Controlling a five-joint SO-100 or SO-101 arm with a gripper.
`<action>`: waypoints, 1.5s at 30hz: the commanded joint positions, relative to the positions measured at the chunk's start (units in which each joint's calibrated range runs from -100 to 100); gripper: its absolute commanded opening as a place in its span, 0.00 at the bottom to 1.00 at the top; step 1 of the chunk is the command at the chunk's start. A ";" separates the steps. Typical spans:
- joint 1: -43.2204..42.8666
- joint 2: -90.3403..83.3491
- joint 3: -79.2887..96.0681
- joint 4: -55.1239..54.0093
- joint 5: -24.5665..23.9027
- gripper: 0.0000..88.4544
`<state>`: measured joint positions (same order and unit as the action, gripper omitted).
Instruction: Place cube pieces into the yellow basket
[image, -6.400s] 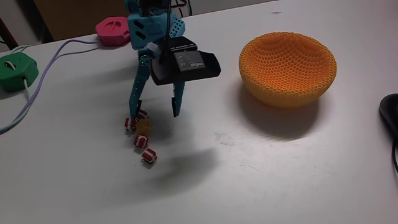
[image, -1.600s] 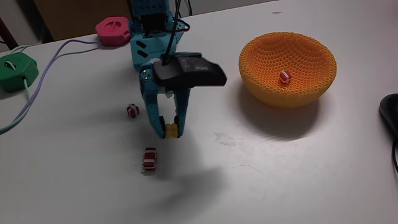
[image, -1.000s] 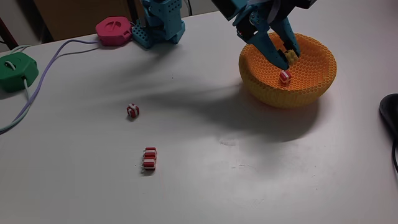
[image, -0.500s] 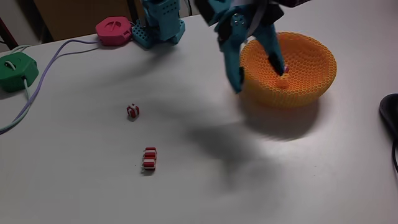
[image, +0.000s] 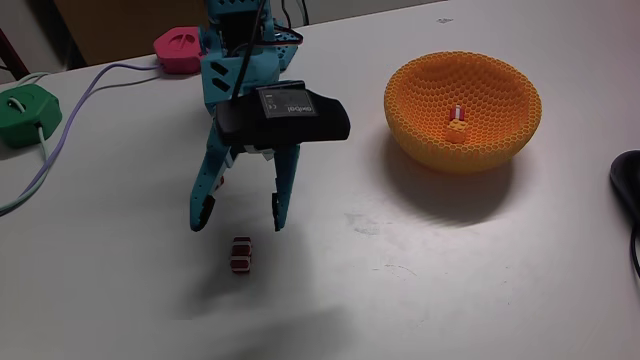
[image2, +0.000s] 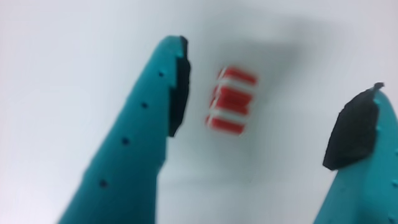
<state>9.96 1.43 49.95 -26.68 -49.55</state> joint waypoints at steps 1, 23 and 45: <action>0.85 1.23 1.23 -3.82 -0.39 0.48; 2.53 16.09 -6.47 -5.29 1.90 0.40; 3.65 18.65 -5.03 -11.72 7.81 0.00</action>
<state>12.77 21.00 46.11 -35.66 -42.22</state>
